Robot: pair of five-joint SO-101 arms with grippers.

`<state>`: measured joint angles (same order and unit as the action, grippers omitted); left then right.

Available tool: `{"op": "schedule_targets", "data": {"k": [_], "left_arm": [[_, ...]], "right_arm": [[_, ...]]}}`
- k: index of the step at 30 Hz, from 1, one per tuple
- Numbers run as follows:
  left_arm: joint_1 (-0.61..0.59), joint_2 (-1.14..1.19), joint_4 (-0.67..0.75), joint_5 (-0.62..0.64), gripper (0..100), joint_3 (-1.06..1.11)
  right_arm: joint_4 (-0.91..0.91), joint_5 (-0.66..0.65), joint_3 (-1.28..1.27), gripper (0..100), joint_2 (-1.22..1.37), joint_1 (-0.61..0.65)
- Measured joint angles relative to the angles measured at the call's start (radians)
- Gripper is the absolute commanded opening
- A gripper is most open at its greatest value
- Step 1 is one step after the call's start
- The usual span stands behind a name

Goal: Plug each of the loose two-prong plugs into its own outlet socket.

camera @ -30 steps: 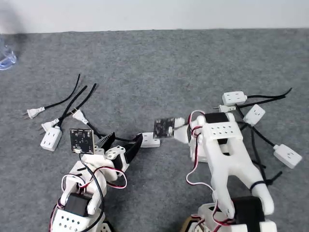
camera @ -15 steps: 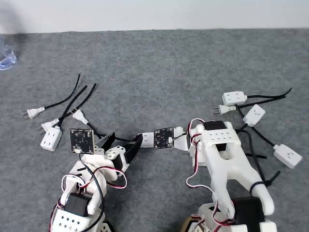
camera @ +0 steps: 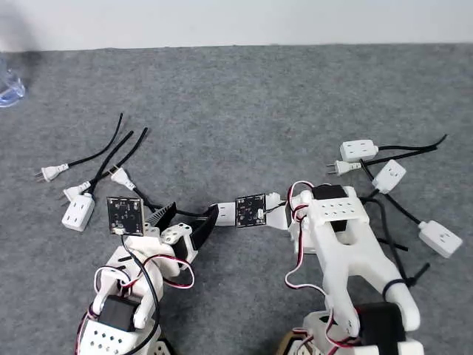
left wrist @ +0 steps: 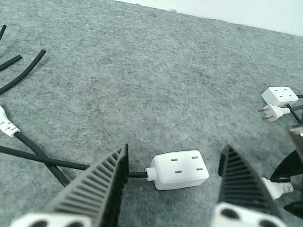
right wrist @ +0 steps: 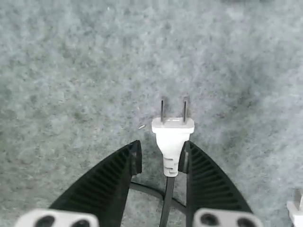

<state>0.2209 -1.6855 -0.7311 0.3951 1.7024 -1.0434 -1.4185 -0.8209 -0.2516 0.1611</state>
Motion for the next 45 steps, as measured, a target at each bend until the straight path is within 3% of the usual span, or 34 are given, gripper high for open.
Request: {"op": "schedule_targets", "data": {"k": [22,33,38,45], "left_arm": [[0.0,0.0,0.0,0.0,29,0.0],[0.0,0.0,0.0,0.0,29,0.0],[0.0,0.0,0.0,0.0,29,0.0],[0.0,0.0,0.0,0.0,29,0.0]], "right_arm": [[0.083,-0.003,-0.04,15.8,0.003,0.0],[0.114,-0.005,0.009,15.2,0.16,-0.005],[0.118,-0.008,0.021,0.2,0.167,-0.002],[0.126,-0.008,0.04,0.9,0.18,-0.002]]}}
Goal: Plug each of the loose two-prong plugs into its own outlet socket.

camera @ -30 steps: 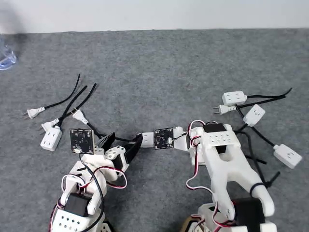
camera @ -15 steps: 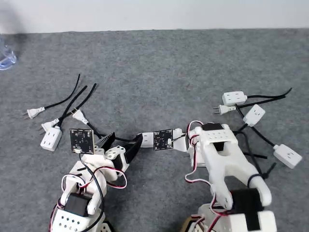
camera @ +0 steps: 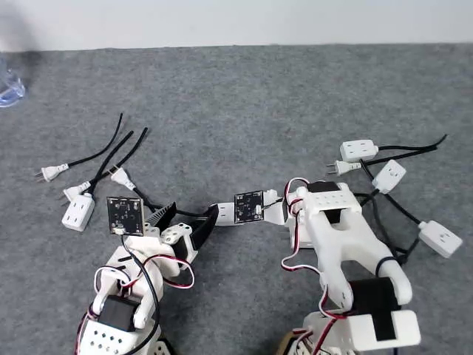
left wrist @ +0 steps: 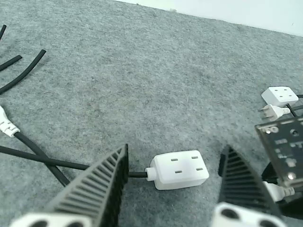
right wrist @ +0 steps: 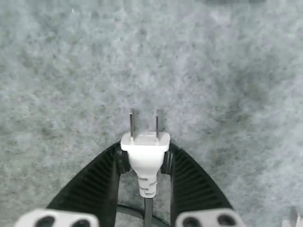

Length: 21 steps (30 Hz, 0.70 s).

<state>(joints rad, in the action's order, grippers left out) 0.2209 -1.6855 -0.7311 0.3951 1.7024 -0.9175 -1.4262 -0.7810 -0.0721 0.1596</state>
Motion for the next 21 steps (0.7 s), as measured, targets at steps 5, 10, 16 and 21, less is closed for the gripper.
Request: {"op": "schedule_targets", "data": {"k": [5,10,16,21], "left_arm": [[0.0,0.0,0.0,0.0,29,0.0],[0.0,0.0,0.0,0.0,29,0.0],[0.0,0.0,0.0,0.0,29,0.0],[0.0,0.0,0.0,0.0,29,0.0]], "right_arm": [[0.0,0.071,0.009,0.9,0.005,0.005],[-0.008,0.276,0.049,0.9,0.014,0.041],[-0.031,0.301,0.049,8.4,0.018,0.069],[-0.041,0.304,0.049,17.5,0.018,0.078]]}}
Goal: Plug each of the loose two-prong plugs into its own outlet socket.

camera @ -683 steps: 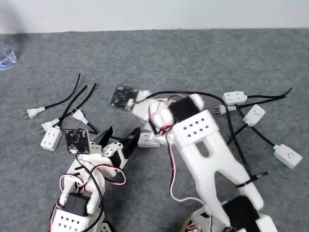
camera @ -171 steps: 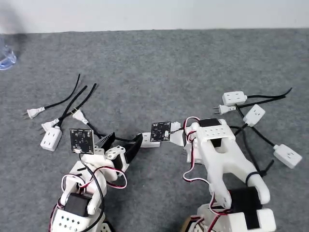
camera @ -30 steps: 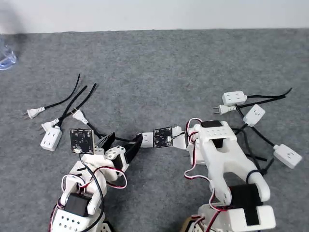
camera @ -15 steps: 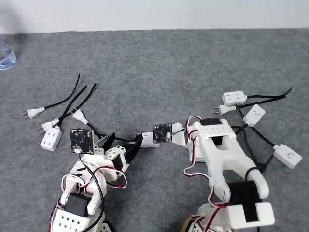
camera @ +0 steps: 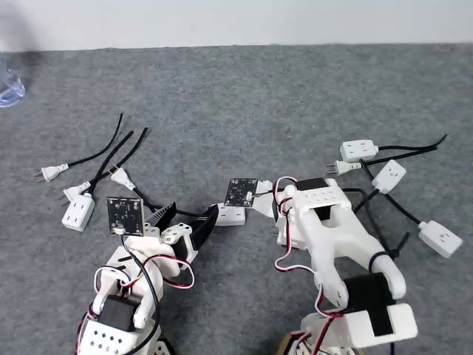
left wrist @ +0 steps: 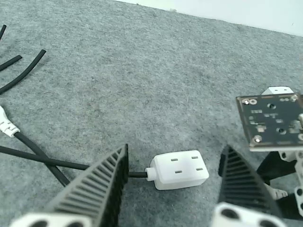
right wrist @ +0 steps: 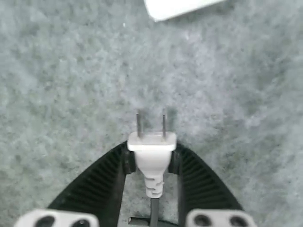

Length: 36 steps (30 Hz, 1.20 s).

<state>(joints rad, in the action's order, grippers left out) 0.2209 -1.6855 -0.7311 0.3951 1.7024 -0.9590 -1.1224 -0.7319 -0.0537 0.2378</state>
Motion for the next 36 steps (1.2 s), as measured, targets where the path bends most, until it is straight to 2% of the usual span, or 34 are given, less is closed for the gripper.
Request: {"op": "schedule_targets", "data": {"k": [4,12,36], "left_arm": [[0.0,0.0,0.0,0.0,29,0.0],[0.0,0.0,0.0,0.0,29,0.0],[0.0,0.0,0.0,0.0,29,0.0]], "right_arm": [[-0.008,-0.034,0.0,14.4,0.0,0.0],[-0.023,-0.147,0.003,14.3,0.0,-0.012],[-0.023,-0.118,0.008,12.2,0.0,-0.009]]}}
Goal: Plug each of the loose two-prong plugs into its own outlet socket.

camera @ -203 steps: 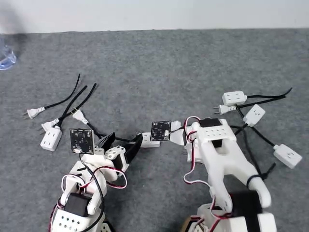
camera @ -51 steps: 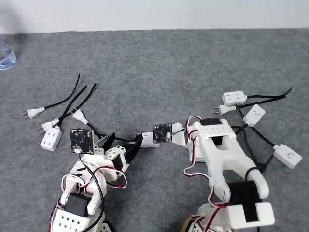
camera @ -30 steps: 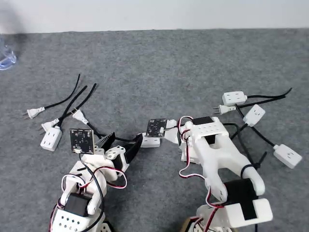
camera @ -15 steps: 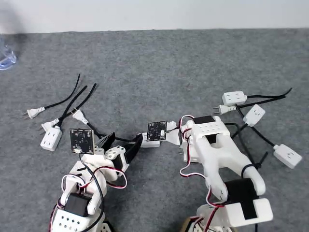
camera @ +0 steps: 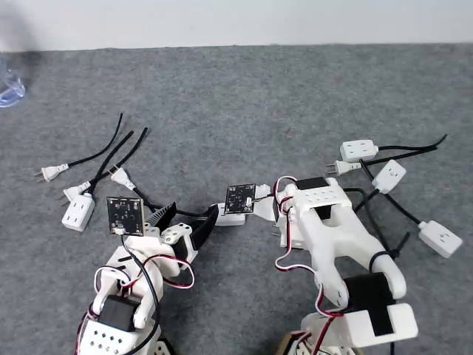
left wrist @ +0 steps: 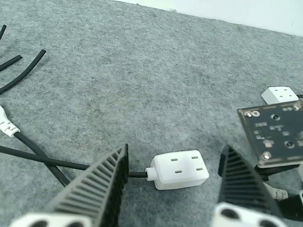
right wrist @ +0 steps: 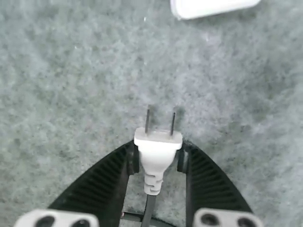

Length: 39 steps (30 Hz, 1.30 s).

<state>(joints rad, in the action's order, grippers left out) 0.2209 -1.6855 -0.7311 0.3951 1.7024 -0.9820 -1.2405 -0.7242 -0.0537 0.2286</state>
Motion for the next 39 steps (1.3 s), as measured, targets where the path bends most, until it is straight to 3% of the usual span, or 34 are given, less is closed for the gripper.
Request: {"op": "schedule_targets", "data": {"k": [3,12,17,24,30,39], "left_arm": [[0.0,0.0,0.0,0.0,29,0.0],[0.0,0.0,0.0,0.0,29,0.0],[0.0,0.0,0.0,0.0,29,0.0],[0.003,0.0,0.0,0.0,29,0.0],[0.003,0.0,0.0,0.0,29,0.0],[0.003,0.0,0.041,0.0,29,0.0]], "right_arm": [[0.002,-0.017,0.0,0.0,0.0,0.0],[-0.003,-0.064,0.017,0.9,0.014,0.0],[-0.107,0.034,0.051,0.9,-0.101,0.041],[-0.16,0.236,0.057,0.8,-0.272,0.195],[-0.17,0.341,0.144,0.8,-0.258,0.262],[-0.292,0.396,0.4,0.8,-0.092,0.338]]}}
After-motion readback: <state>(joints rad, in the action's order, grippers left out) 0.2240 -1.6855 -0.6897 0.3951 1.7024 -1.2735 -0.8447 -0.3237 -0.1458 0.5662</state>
